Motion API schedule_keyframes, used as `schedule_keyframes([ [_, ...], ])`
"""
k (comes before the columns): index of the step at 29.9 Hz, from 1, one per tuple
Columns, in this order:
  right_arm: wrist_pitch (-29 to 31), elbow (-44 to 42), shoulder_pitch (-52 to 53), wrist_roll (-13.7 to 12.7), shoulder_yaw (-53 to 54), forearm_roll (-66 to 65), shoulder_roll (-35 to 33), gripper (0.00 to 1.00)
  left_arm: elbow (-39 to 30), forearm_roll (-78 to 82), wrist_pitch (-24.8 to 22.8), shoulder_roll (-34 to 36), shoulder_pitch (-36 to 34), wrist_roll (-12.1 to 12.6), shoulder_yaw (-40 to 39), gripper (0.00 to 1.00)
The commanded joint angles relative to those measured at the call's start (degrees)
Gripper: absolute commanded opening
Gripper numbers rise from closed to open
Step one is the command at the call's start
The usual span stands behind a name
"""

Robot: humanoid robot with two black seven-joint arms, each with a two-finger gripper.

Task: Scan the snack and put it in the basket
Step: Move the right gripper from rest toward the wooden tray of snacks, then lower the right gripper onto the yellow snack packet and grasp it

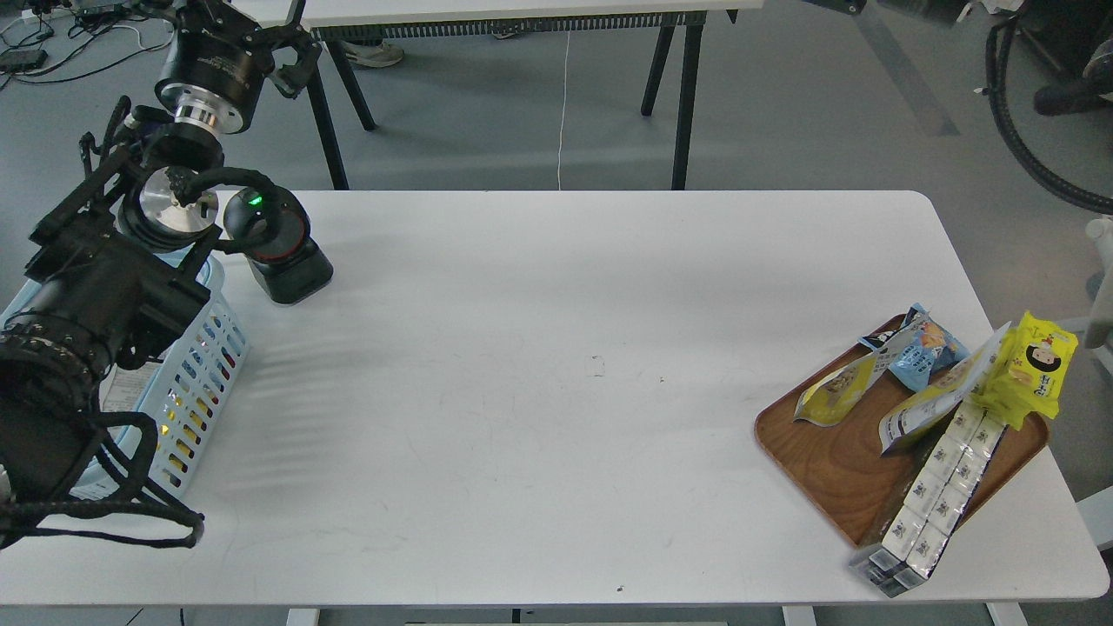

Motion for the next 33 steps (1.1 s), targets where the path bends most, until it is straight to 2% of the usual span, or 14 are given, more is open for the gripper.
schedule_keyframes([
  [1, -0.03, 7.18, 7.25, 0.01, -8.27, -12.98, 0.13, 0.99, -0.03, 0.10, -0.06, 0.00, -0.10, 0.04, 0.08, 1.00],
  [10, -6.05, 23.97, 21.41, 0.01, -29.10, -40.30, 2.94, 0.98, 0.06, 0.10, -0.14, 0.00, -0.10, 0.04, 0.08, 1.00],
  [13, -8.85, 25.83, 22.74, 0.01, -33.94, -54.36, 3.38, 0.98, -0.03, 0.10, -0.14, -0.09, -0.10, -0.05, 0.08, 1.00],
  [17, -14.56, 26.01, 22.39, 0.01, -40.00, -65.20, 3.12, 0.98, 0.06, 0.19, -0.14, 0.09, 0.25, -0.05, 0.08, 1.00],
  [25, -17.65, 27.85, 19.31, 0.01, -46.52, -70.66, 2.59, 0.96, 0.06, 0.19, -1.11, 0.35, 0.08, 0.04, 0.08, 1.00],
  [33, -21.52, 25.93, 16.77, 0.01, -50.65, -78.40, 0.66, 0.88, 0.06, 0.27, -1.29, 0.44, -0.10, 0.04, 0.08, 1.00],
])
